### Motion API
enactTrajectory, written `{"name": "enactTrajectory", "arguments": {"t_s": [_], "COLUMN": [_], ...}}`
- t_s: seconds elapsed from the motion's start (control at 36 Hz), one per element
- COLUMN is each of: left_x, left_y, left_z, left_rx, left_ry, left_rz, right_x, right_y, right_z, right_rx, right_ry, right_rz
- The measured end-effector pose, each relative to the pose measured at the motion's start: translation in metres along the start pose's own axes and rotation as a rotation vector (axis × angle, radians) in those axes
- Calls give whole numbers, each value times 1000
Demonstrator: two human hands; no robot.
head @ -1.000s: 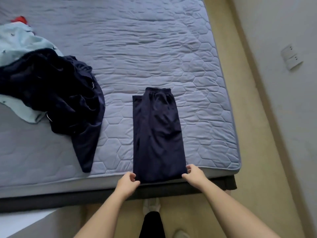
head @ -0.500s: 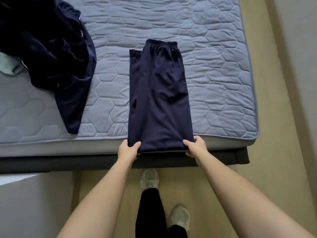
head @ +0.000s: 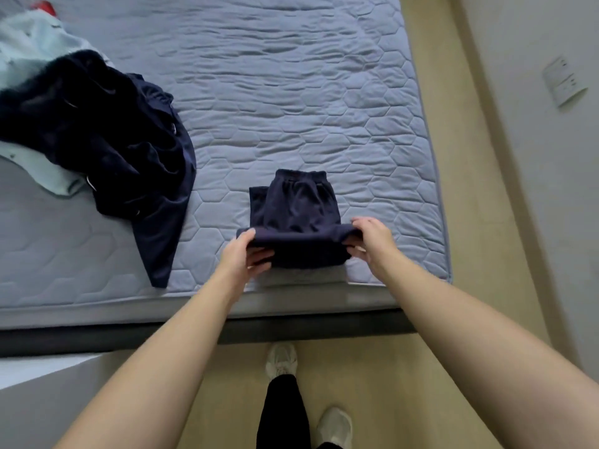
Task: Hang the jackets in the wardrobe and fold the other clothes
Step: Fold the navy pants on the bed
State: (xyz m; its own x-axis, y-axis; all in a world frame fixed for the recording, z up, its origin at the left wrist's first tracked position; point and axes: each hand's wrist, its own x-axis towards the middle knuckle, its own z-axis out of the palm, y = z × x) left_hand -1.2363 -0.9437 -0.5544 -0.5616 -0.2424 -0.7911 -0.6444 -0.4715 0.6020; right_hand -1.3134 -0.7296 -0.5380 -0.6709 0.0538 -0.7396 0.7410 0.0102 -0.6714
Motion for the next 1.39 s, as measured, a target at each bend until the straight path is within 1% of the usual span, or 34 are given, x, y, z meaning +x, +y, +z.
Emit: {"name": "enactTrajectory", "arguments": {"t_s": [0.06, 0.08, 0.14, 0.19, 0.25, 0.33, 0.42, 0.5, 0.56, 0.61, 0.69, 0.75, 0.81, 0.89, 0.94, 1.0, 1.08, 1.17, 1.19, 1.25, 1.33, 1.39], "left_x": [17, 26, 48, 72, 95, 127, 159, 187, 201, 209, 214, 216, 216, 210, 201, 185, 150, 107, 92, 66, 42, 38], "left_y": [29, 38, 45, 39, 26, 4, -12, -23, -25, -23, -14, -4, 6, 20, 26, 28, 21, 3, -7, -31, -64, -81], "left_z": [15, 20, 24, 22, 13, -2, -12, -14, -14, -13, -6, 0, 7, 14, 15, 11, -5, -34, -45, -66, -91, -101], "left_rx": [28, 64, 165, 283, 386, 468, 477, 505, 605, 692, 756, 736, 634, 456, 364, 403, 535, 607, 651, 797, 1108, 1344], "left_ry": [-54, -41, 47, 152, 218, 244, 224, 181, 234, 276, 241, 199, 135, 104, 37, -37, -87, -202, -245, -329, -449, -522], "left_rz": [86, 115, 152, 179, 167, 100, 33, 0, 61, 194, 392, 459, 427, 235, 144, 143, 208, 186, 169, 177, 257, 289], "right_x": [20, 30, 46, 62, 79, 105, 131, 153, 169, 181, 194, 199, 200, 192, 180, 164, 133, 98, 87, 67, 50, 45], "right_y": [-27, -34, -34, -20, 4, 36, 57, 69, 72, 69, 59, 50, 41, 30, 26, 25, 30, 50, 60, 78, 99, 112], "right_z": [11, 15, 21, 24, 21, 12, 16, 27, 34, 38, 42, 41, 39, 36, 35, 31, 16, -5, -12, -25, -48, -60], "right_rx": [44, 40, -30, -125, -245, -384, -369, -357, -358, -312, -236, -205, -204, -229, -242, -242, -300, -345, -408, -663, -1039, -1372], "right_ry": [-80, -97, -76, -38, 3, 51, 16, -33, 31, 110, 148, 145, 126, 90, 35, -31, -149, -246, -285, -376, -510, -598], "right_rz": [-56, -69, -96, -97, -58, 22, 84, 59, -5, -65, -131, -153, -151, -147, -141, -116, -114, -139, -160, -262, -459, -559]}}
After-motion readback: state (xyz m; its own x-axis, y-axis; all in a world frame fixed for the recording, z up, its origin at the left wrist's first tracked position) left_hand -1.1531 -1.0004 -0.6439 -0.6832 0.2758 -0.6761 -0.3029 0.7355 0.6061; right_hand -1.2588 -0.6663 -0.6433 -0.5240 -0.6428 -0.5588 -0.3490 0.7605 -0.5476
